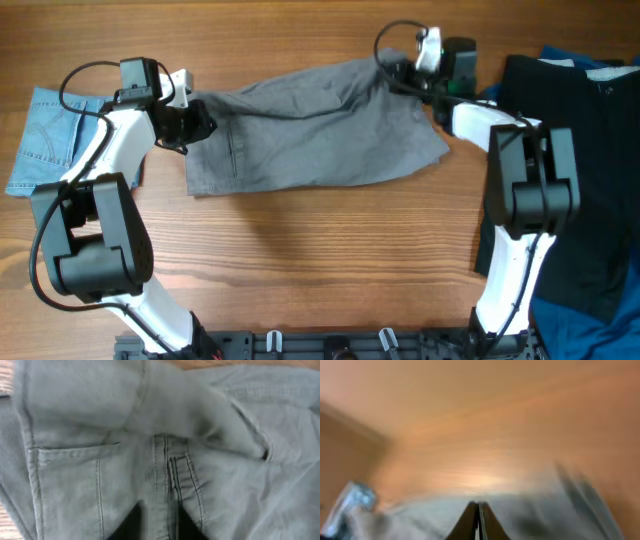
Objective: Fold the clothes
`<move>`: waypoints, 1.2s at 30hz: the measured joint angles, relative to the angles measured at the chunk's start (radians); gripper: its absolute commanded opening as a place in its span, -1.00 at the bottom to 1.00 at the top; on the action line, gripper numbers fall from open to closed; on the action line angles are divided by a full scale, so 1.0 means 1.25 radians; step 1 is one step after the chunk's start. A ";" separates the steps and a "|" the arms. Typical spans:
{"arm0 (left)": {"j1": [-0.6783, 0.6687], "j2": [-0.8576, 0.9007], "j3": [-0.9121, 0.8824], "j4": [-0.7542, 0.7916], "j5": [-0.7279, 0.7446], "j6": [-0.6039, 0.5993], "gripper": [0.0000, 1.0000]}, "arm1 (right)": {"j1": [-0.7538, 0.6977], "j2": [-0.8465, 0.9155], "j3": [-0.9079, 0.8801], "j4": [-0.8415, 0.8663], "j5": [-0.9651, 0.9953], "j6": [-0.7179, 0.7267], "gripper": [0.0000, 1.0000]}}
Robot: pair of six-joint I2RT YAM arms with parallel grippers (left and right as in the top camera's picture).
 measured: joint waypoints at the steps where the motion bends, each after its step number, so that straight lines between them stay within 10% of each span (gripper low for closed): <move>1: 0.000 0.000 0.000 -0.003 -0.002 0.001 0.25 | -0.002 -0.009 0.014 0.065 -0.023 0.047 -0.90; 5: 0.001 0.000 0.000 -0.003 -0.002 0.003 0.16 | -0.044 -0.041 0.035 -0.154 -0.057 0.058 -0.87; 6: 0.004 0.000 0.004 -0.004 0.007 0.003 -0.67 | -0.065 -0.041 0.033 -0.271 -0.060 0.031 -0.88; 7: 0.013 0.000 0.019 -0.004 0.026 0.004 -0.92 | -0.082 -0.040 0.028 -0.326 -0.061 0.016 -0.91; 13: -0.058 0.000 0.058 -0.060 0.191 0.053 -0.92 | -0.080 -0.041 0.030 -0.677 -0.066 -0.104 -0.92; 21: -0.305 0.023 0.059 0.050 0.093 0.144 -0.90 | -0.042 -0.238 0.029 -1.033 0.235 -0.216 -0.91; 29: -0.386 0.175 0.059 0.199 0.064 0.149 -0.85 | -0.017 -0.180 -0.020 -1.050 0.314 -0.185 -0.92; 36: -0.255 0.226 0.099 0.540 -0.138 -0.054 -0.76 | -0.014 -0.180 -0.021 -1.062 0.334 -0.184 -0.91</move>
